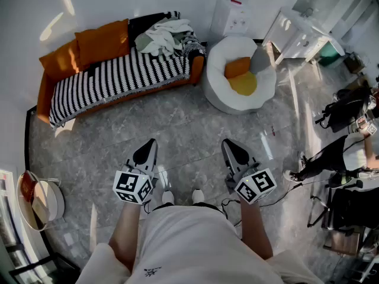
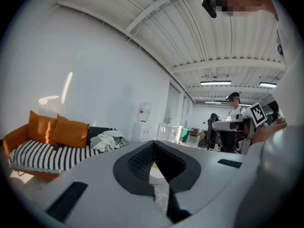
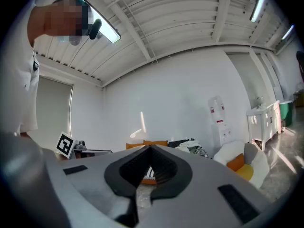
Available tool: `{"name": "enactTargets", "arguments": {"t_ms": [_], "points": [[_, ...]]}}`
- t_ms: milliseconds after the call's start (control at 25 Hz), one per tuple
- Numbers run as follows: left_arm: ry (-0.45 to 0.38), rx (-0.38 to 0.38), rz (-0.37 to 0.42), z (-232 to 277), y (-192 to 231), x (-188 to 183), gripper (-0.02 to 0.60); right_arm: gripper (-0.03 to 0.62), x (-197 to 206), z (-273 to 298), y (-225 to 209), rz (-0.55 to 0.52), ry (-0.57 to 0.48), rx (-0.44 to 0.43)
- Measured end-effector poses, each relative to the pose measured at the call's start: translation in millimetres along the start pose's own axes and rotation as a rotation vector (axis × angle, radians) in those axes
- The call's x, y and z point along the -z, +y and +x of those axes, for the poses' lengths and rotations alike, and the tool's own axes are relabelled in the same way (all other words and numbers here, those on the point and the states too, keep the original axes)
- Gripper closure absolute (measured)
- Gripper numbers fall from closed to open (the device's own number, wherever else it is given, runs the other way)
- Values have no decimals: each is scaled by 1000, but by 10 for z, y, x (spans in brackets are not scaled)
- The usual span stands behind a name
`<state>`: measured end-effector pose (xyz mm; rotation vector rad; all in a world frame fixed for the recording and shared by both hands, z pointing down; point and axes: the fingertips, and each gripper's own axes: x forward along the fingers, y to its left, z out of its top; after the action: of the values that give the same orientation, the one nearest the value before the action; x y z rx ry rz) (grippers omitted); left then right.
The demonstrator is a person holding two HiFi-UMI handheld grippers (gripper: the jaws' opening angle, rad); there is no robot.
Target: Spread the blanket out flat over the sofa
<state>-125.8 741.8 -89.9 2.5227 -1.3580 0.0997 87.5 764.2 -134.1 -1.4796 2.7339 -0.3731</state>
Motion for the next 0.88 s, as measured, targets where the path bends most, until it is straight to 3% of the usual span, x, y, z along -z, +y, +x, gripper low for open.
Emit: {"name": "enactTargets", "arguments": {"t_ms": [400, 880], "points": [[-23, 20, 19, -8, 135, -122, 563, 571, -26, 72, 84, -17, -14, 37], [-64, 31, 45, -187, 525, -312, 563, 569, -149, 381, 394, 30, -87, 18]]}}
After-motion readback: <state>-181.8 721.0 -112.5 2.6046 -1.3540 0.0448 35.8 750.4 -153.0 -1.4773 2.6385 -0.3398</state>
